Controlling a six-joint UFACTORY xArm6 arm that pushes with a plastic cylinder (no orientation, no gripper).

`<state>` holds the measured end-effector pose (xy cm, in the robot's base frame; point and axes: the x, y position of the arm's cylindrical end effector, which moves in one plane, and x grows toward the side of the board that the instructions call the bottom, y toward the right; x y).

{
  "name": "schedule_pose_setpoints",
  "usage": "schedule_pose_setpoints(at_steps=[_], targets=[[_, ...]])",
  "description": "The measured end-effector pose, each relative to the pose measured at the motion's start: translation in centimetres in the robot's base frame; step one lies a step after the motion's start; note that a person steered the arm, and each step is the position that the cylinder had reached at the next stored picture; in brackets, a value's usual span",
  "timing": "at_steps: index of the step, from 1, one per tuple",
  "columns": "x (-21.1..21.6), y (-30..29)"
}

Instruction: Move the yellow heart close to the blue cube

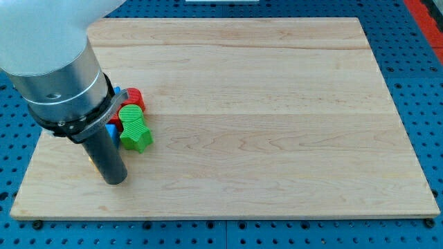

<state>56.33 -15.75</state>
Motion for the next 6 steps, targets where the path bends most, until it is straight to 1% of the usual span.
schedule_pose_setpoints(at_steps=[2, 6], targets=[[0.0, -3.7], [-1.2, -4.4]])
